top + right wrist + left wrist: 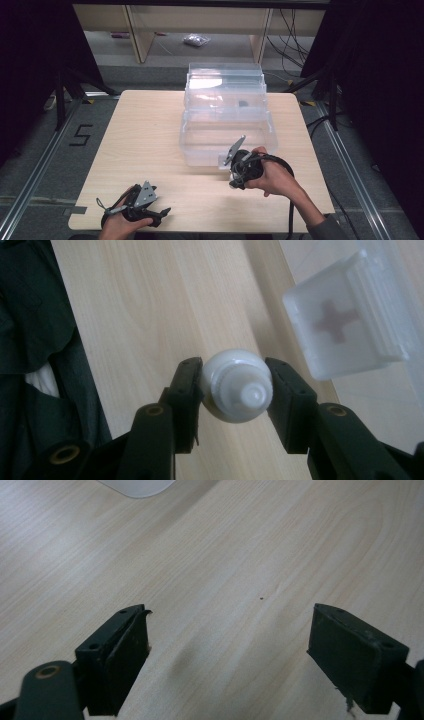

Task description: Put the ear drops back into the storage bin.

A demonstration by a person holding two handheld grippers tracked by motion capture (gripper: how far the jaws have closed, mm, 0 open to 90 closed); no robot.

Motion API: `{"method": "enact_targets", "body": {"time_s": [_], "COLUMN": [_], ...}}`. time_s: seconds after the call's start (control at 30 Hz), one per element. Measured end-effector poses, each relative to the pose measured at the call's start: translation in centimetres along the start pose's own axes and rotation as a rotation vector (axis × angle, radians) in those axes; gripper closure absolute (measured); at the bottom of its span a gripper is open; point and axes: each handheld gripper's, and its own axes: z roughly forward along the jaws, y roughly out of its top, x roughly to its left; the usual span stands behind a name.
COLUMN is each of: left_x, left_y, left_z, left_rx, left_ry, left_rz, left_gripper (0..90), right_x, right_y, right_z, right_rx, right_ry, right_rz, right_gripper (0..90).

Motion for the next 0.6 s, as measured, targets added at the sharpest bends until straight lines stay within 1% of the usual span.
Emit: {"method": "enact_targets", "body": {"time_s": [0.07,0.1,0.13,0.17,0.2,0.23,0.27,0.3,0.33,0.37,0.4,0.43,0.47,0.5,0.57,0.6], "left_x": [-0.1,-0.1,0.0,0.0,0.0,0.0,0.0,0.0,0.1,0.0,0.0,0.0,0.0,0.0,0.0,0.0], "left_y": [0.0,0.0,0.0,0.0,0.0,0.0,0.0,0.0,0.0,0.0,0.0,0.0,0.0,0.0,0.0,0.0], "left_z": [0.0,0.0,0.0,0.1,0.1,0.0,0.0,0.0,0.0,0.0,0.0,0.0,0.0,0.1,0.1,0.1], "left_rx": [-0.004,-0.004,-0.001,0.004,0.004,0.005,0.005,0.004,0.004,0.004,0.004,0.005,0.005,0.004,0.005,0.005], "left_ry": [-0.003,-0.003,-0.001,0.001,0.001,-0.002,-0.002,0.000,0.000,0.000,0.000,-0.001,-0.001,-0.001,-0.002,-0.002], "left_rz": [-0.005,-0.005,-0.002,0.000,0.000,0.000,0.000,0.000,0.000,-0.001,-0.001,-0.001,-0.001,-0.003,-0.002,-0.002], "left_gripper": [15.9,15.9,15.9,15.9,15.9,15.9,15.9,15.9,15.9,15.9,15.9,15.9,15.9,16.0,16.0,15.9], "right_x": [-0.3,-0.3,-0.4,-0.8,-0.8,-1.1,-1.1,-1.4,-1.4,-1.6,-1.6,-2.0,-2.0,-2.2,-2.6,-2.6], "right_y": [-0.2,-0.2,-0.3,-0.4,-0.4,-0.5,-0.5,-0.6,-0.7,-0.7,-0.7,-0.8,-0.8,-0.8,-0.8,-0.8], "right_z": [-0.7,-0.7,-0.9,-1.5,-1.5,-2.0,-2.0,-2.7,-3.0,-3.2,-3.2,-4.1,-4.1,-4.9,-5.5,-5.5], "right_rx": [-0.006,-0.006,-0.017,-0.027,-0.027,-0.037,-0.037,-0.024,-0.029,-0.035,-0.035,-0.048,-0.048,-0.042,-0.044,-0.044], "right_ry": [-0.008,-0.008,-0.011,-0.011,-0.011,-0.022,-0.022,-0.020,-0.025,-0.022,-0.022,-0.038,-0.038,-0.045,-0.049,-0.049], "right_rz": [0.008,0.008,0.010,0.007,0.007,0.021,0.021,0.037,0.049,0.035,0.035,0.022,0.022,0.039,0.050,0.050], "right_gripper": [60.2,60.2,60.2,60.2,60.2,60.2,60.2,60.2,60.2,60.2,60.2,60.2,60.2,60.2,60.2,60.2]}}
